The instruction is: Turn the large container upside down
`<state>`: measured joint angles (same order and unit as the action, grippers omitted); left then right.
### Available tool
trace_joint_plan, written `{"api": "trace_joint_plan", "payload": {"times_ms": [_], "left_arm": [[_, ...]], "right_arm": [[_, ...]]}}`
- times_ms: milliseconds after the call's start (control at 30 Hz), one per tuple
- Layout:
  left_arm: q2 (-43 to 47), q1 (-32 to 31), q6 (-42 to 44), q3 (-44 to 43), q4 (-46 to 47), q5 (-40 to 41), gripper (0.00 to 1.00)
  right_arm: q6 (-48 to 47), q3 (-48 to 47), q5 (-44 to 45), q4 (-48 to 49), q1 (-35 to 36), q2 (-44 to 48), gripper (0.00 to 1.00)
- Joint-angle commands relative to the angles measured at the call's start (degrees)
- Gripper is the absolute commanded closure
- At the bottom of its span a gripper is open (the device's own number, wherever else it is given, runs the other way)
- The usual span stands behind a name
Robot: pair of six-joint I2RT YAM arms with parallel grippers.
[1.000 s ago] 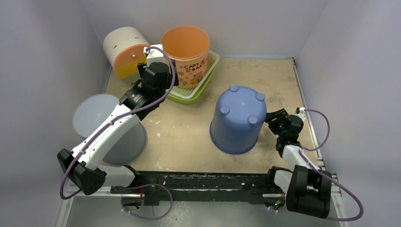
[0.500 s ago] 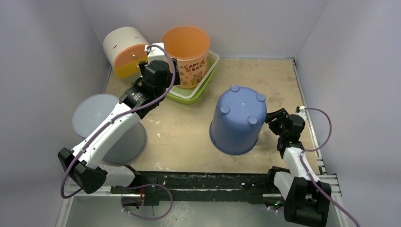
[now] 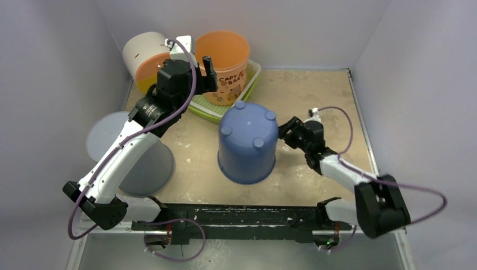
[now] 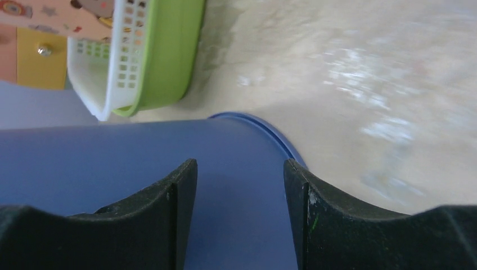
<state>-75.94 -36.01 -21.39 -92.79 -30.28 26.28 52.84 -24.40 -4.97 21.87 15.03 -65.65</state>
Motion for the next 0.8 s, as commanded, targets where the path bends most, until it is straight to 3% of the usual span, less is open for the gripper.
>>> {"api": "trace_joint_plan", "payload": {"times_ms": [0, 133, 300, 467, 767], "left_arm": [[1.63, 0.41, 1.29, -2.72, -1.07, -0.52, 0.21], [1.63, 0.42, 1.57, -2.68, -1.53, -0.29, 0.21], [1.20, 0.41, 1.90, -2.80, -2.14, 0.24, 0.21], [0.62, 0.45, 1.63, -4.24, -2.52, -0.35, 0.21], [-1.77, 0.42, 1.22, -4.85, -0.70, -0.36, 0.21]], "right_arm": [[3.67, -9.66, 2.82, 12.81, 7.30, -13.33, 0.40], [4.24, -17.86, 1.51, 18.51, 11.30, -24.52, 0.41], [-0.10, -25.56, 1.17, 15.97, 13.28, -30.37, 0.41], [-6.81, -24.77, 5.84, 6.59, 13.29, -25.63, 0.37], [-23.95, -25.17, 27.13, -19.51, 13.27, -11.80, 0.24]]}}
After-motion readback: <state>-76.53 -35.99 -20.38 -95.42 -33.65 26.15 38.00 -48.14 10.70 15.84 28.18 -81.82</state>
